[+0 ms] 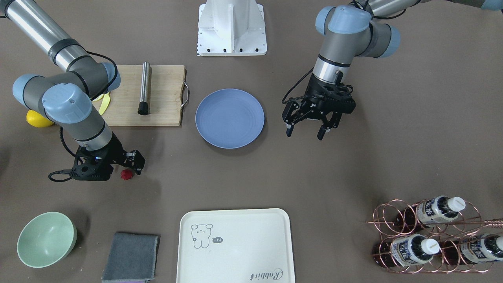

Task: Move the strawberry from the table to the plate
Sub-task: 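Lower the right gripper and grasp the red strawberry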

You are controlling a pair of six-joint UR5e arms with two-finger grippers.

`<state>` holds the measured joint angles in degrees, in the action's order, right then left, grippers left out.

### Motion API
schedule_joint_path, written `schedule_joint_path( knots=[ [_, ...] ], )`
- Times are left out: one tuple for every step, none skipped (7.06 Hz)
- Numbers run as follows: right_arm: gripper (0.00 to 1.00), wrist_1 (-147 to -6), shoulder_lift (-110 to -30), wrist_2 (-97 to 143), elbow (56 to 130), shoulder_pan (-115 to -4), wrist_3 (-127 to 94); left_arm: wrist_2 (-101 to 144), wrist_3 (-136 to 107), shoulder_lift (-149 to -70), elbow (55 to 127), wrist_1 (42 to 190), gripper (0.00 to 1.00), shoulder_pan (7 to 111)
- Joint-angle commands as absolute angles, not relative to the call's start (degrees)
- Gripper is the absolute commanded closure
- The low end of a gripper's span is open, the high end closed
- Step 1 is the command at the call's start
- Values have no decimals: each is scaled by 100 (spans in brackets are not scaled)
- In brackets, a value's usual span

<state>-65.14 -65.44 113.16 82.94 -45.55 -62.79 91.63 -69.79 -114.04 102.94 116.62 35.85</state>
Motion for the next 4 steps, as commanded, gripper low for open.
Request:
schedule_joint_path(
  knots=[
    [80,-6513,-6478,11206,8262,-4500,-6267,9167,-6979,-11338,10310,11663,2,3595],
    [100,-6521,-6451,11232,8297,-4509,-6258,9176,-6979,-11347,10318,11672,2,3603],
    [100,-6539,-6442,11328,8349,-4648,-6188,9184,-6979,-11347,10318,11672,2,3621],
    [100,-6591,-6338,11451,8384,-4789,-6179,9185,-6979,-11347,10318,11681,2,3682]
  ],
)
